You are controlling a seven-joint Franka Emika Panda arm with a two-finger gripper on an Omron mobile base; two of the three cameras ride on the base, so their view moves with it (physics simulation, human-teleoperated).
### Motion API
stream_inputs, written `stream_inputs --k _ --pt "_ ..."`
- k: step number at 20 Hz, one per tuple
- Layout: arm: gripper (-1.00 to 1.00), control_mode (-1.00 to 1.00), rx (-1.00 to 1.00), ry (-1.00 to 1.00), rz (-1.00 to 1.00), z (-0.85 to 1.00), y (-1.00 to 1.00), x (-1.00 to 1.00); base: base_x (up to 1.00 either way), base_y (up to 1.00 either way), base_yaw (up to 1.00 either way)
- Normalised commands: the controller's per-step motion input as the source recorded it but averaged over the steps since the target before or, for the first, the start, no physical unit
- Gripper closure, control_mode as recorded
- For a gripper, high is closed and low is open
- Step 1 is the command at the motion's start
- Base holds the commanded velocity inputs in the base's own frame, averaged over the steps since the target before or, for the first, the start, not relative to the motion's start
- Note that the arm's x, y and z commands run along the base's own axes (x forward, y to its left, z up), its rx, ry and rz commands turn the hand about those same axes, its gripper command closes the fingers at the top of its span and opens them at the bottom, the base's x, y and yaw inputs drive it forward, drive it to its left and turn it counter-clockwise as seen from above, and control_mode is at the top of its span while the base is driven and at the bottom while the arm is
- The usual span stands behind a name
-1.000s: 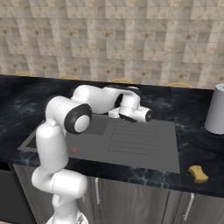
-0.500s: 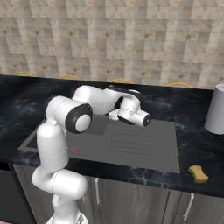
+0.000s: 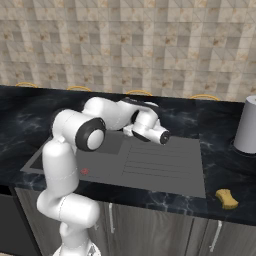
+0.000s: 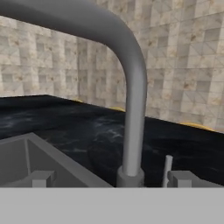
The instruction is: Soak the sponge with water for a few seconds and then drop it inside the sink.
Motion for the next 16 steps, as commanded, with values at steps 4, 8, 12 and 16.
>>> stream_inputs --k 4,8,12,16 --pt "-1.00 -1.00 0.00 0.00 0.00 -0.03 0.00 0.21 0.00 0.00 0.00" --pt "-1.00 -1.00 0.00 0.00 0.00 -0.09 0.00 0.17 0.00 0.00 0.00" --pt "-1.00 -1.00 0.00 0.00 0.00 -0.15 0.00 0.16 0.00 0.00 0.00" --pt "-1.00 -1.00 0.00 0.00 0.00 -0.15 0.00 0.18 0.00 0.00 0.00"
